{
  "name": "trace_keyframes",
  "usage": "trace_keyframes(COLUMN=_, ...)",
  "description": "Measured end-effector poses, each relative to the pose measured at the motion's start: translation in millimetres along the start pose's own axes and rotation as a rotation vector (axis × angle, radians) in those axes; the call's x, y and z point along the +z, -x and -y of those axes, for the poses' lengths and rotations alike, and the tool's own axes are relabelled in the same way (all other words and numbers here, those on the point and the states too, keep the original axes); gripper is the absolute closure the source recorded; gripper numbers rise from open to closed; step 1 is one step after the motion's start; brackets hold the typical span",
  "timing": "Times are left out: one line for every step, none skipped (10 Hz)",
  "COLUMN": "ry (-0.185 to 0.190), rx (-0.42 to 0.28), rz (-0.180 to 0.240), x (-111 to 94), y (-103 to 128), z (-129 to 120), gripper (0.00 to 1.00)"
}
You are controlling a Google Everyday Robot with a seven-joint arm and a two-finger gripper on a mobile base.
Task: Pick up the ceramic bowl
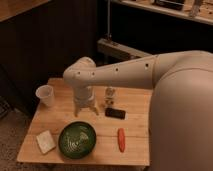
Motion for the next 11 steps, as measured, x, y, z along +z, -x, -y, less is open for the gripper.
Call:
trace_keyframes(ry=0.010, rx=-0.007, rz=-0.006, x=2, y=-2, z=-1, gripper=0.35)
trace_keyframes(ry=0.014, rx=-0.011, rz=-0.008, x=3, y=-3, z=-2, gripper=0.35)
trace_keyframes(ry=0.021, rx=-0.014, rz=-0.013, x=3, y=-3, z=-2, gripper=0.35)
trace_keyframes(ry=0.039, rx=-0.017, rz=-0.032, x=6, y=-5, z=3, gripper=0.35)
trace_keyframes(ry=0.060, rx=-0.019, rz=-0.043, x=8, y=-6, z=7, gripper=0.35)
trace_keyframes(ry=0.076, rx=-0.023, rz=-0.053, x=9, y=-6, z=9, gripper=0.35)
trace_keyframes(ry=0.076, rx=-0.027, rz=-0.053, x=10, y=-6, z=7, gripper=0.35)
trace_keyframes(ry=0.078, rx=-0.028, rz=-0.052, x=10, y=-6, z=6, gripper=0.35)
trace_keyframes(ry=0.078, rx=-0.025, rz=-0.052, x=10, y=-6, z=7, gripper=0.35)
trace_keyframes(ry=0.088, rx=-0.038, rz=-0.058, x=10, y=-8, z=7, gripper=0.35)
trace_keyframes(ry=0.101, rx=-0.050, rz=-0.072, x=13, y=-11, z=14, gripper=0.35)
